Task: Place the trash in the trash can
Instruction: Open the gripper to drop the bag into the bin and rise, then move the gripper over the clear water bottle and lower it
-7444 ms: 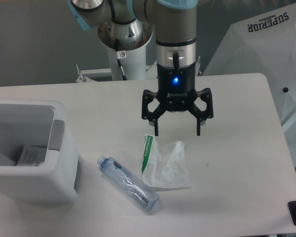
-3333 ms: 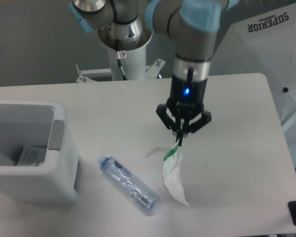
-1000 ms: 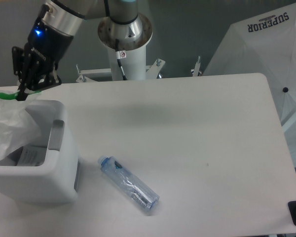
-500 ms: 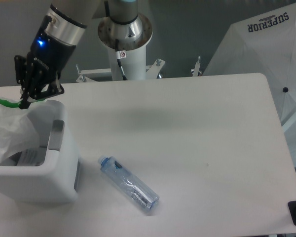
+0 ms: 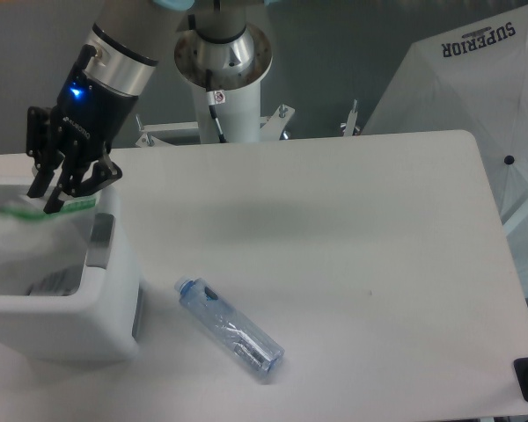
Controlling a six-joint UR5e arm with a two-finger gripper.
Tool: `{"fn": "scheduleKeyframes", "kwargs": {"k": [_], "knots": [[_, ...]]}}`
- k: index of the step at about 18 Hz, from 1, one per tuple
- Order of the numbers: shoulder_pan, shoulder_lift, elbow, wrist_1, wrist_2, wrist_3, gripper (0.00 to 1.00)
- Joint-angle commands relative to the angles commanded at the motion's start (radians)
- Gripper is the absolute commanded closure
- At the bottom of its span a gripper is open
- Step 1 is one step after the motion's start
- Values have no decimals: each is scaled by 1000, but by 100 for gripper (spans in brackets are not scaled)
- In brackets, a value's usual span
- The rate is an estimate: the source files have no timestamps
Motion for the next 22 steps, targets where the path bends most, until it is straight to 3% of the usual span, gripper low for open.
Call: {"fn": "scheduleKeyframes", "kwargs": {"k": [6,12,14,17,22], "knots": [[17,14,0,5,-2,-8,1],[247,-3,-5,3,0,-350,0],[290,-34,-31,9,27,-470,0],[360,-96,-22,8,89,-587,0],[368,-293,99,5,237,-705,0]]}}
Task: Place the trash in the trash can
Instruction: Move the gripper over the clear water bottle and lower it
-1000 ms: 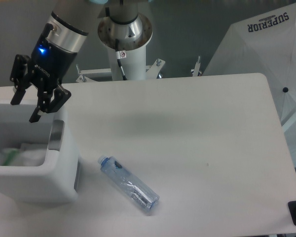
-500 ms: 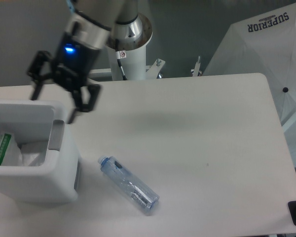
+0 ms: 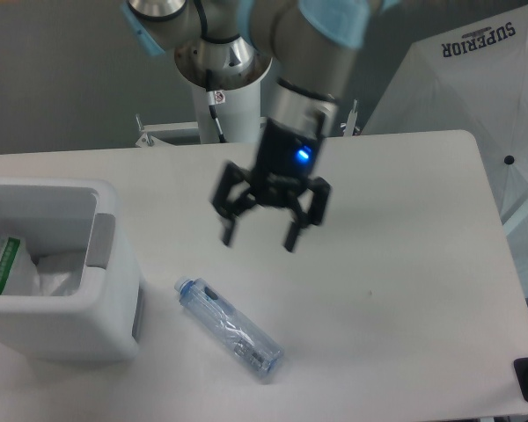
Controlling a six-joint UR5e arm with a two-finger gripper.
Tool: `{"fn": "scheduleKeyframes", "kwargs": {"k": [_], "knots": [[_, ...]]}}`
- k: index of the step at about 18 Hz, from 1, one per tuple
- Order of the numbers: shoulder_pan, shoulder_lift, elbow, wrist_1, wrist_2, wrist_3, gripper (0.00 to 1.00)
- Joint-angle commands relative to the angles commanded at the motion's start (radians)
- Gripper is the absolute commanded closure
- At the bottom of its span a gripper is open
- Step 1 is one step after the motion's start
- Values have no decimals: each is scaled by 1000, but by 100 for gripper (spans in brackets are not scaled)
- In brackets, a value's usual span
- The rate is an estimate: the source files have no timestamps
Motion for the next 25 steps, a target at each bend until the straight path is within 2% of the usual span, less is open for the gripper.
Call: {"fn": "scheduleKeyframes", "kwargs": {"k": [2,6,9,12,18,25], "knots": [[-14,-57,18,3,42,-28,0],[-38,-132,69,2,57,-51,0],[-54,-181,89,2,121,-97,0],[-66,-214,97,5,123,-114,0],[-126,-289,132,5,200,-146,0],[-172,-339,157,5,264,-158,0]]}}
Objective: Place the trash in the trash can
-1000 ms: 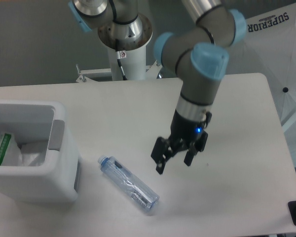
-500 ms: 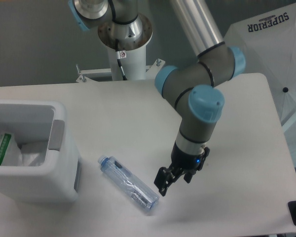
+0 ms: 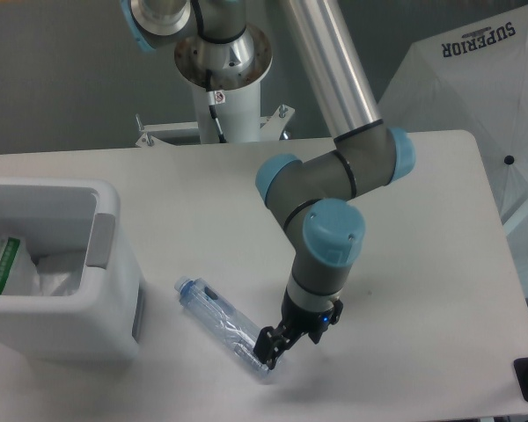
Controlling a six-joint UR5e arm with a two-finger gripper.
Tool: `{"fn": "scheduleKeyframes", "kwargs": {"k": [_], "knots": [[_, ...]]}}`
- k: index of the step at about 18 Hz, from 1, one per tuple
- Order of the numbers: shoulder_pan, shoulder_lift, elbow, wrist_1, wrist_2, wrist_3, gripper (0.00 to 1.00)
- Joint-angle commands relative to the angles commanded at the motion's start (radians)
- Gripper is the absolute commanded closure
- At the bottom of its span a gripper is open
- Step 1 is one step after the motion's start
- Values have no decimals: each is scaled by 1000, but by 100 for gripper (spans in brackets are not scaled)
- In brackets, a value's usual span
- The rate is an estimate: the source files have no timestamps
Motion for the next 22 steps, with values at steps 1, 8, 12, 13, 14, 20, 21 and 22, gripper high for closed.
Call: {"fn": "scheduleKeyframes", "kwargs": {"k": [1,8,12,13,14,20,21,22], "knots": [[-6,-11,5,2,14,3,0],[-35,-37,15,2,51,0,0],[-49,-46,17,2,72,3,0],[-49,-49,17,2,83,3,0],[-51,-55,17,2,92,3,0],[-61,-60,11,2,97,3,13],[-61,-58,9,2,97,3,17],[-63,-58,8,2,97,3,20]]}}
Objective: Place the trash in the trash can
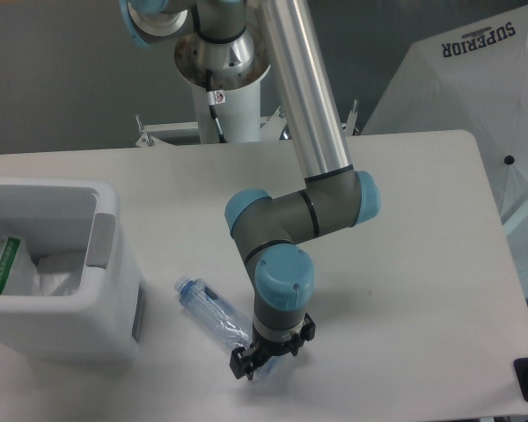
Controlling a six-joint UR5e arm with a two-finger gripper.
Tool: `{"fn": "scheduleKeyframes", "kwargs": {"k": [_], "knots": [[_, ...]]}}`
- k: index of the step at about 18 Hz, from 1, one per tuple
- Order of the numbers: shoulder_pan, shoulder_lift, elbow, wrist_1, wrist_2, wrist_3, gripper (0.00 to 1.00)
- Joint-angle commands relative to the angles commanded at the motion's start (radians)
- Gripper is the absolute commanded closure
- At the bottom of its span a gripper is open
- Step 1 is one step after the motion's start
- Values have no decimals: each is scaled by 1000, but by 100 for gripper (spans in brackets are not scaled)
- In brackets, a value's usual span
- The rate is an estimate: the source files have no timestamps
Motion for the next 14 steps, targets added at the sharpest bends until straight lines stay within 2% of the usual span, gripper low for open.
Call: {"fn": "scheduleKeyframes", "kwargs": {"k": [14], "knots": [[-11,8,-9,-2,2,-2,32]]}}
